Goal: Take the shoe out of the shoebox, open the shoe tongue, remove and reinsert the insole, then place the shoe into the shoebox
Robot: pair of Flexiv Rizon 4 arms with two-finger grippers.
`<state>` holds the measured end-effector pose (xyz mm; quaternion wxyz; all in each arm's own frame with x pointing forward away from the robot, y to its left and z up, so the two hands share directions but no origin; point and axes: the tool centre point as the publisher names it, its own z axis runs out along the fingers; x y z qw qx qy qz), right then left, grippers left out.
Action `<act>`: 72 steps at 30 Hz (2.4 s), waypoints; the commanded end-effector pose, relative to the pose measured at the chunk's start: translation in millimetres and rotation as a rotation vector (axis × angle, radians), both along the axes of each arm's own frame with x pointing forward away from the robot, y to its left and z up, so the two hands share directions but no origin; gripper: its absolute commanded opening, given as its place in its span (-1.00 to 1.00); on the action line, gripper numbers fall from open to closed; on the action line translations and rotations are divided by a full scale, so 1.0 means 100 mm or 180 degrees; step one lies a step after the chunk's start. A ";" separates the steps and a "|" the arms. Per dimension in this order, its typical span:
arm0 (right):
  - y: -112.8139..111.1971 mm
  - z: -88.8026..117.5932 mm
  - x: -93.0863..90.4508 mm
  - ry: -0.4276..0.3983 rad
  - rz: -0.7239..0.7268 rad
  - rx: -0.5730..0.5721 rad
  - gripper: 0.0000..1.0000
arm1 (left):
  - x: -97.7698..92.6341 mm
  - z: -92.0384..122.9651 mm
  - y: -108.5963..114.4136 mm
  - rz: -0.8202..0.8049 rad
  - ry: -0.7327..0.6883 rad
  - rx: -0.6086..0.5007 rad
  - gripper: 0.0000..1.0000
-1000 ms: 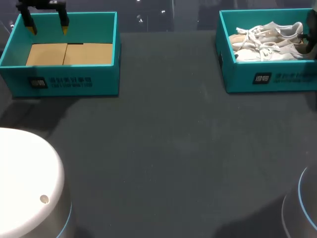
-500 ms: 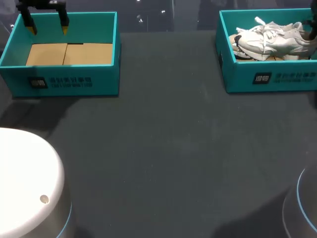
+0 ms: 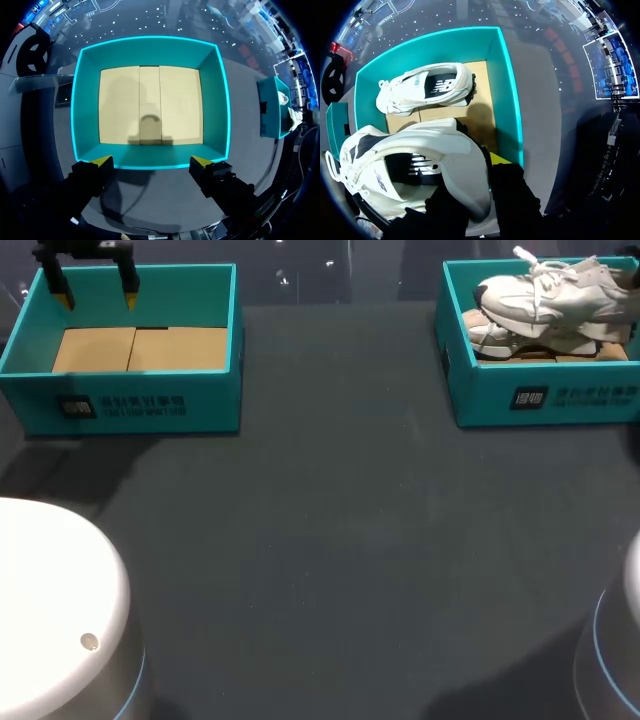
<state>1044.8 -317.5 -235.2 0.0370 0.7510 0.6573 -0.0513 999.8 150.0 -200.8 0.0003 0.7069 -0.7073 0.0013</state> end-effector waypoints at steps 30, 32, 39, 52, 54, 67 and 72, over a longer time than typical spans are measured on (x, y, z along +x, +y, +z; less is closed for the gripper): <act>1.65 1.02 -1.91 -0.0496 -0.0003 -0.0437 -1.00 | 0.00 0.00 0.00 0.0001 0.0002 0.0002 1.00; 1.76 0.99 -1.99 -0.0465 0.0004 -0.0448 -1.00 | 0.00 0.00 0.00 0.0001 0.0002 0.0002 1.00; 1.89 0.95 -2.08 -0.0418 -0.0003 -0.0441 -1.00 | 0.00 0.00 0.00 0.0001 0.0002 0.0002 1.00; 2.11 0.94 -2.24 -0.0465 -0.0006 -0.0673 -1.00 | 0.00 0.00 0.00 0.0001 0.0002 0.0002 1.00; 2.28 0.86 -2.37 -0.0441 0.0015 -0.0752 -1.00 | 0.00 0.00 0.00 0.0001 0.0002 0.0002 1.00; 2.98 0.27 -3.06 -0.0472 -0.0029 -0.0739 -1.00 | 0.00 0.00 0.00 0.0001 0.0002 0.0002 1.00; 3.14 0.14 -3.23 -0.0571 0.0114 -0.0660 -1.00 | 0.00 0.00 0.00 0.0001 0.0002 0.0002 1.00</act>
